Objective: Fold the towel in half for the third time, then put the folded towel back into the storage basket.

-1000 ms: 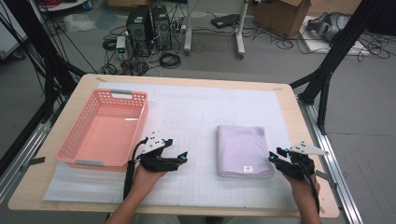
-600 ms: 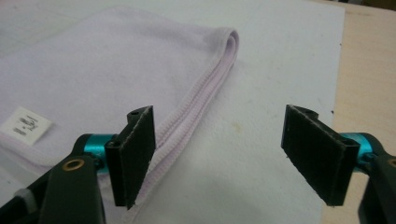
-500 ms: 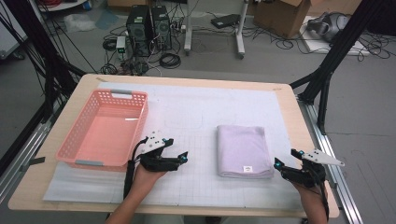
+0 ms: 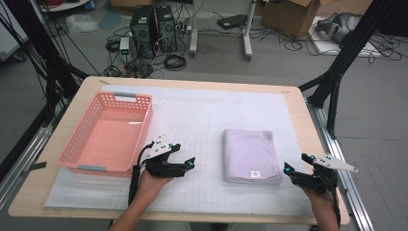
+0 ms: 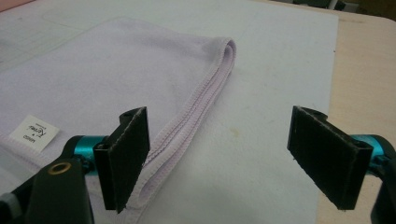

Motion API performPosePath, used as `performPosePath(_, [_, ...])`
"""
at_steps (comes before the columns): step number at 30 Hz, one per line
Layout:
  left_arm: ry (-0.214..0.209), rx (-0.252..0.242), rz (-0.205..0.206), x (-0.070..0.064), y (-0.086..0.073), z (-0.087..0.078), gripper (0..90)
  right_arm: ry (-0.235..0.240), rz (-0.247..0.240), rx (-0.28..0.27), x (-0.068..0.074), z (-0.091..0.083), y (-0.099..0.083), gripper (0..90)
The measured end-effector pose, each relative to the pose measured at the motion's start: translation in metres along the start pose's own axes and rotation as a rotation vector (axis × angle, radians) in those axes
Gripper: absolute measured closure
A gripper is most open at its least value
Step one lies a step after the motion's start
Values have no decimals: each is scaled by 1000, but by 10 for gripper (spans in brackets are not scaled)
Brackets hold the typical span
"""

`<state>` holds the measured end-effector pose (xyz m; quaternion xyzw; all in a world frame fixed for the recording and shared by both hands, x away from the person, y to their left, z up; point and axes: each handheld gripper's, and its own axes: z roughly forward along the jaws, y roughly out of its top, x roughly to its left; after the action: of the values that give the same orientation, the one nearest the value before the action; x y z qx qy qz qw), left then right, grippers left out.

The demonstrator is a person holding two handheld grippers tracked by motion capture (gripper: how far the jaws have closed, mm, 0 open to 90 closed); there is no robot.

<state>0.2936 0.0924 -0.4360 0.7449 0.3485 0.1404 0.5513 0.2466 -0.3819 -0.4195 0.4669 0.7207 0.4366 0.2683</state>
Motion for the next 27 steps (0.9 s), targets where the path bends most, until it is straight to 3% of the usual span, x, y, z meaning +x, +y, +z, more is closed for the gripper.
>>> performPosePath(15, [27, 17, -10, 0, -1, 3, 186, -5, -1, 19, -3, 1, -3, 199])
performPosePath(21, [30, 49, -7, -1, 0, 7, 188, -11, -7, 23, -4, -1, -4, 199])
performPosePath(25, [18, 26, -2, -1, 2, 8, 182, -3, 0, 13, -4, -2, -3, 199])
performPosePath(27, [-9, 13, 8, -1, 3, 10, 184, 1, -1, 20, -3, -1, -3, 199])
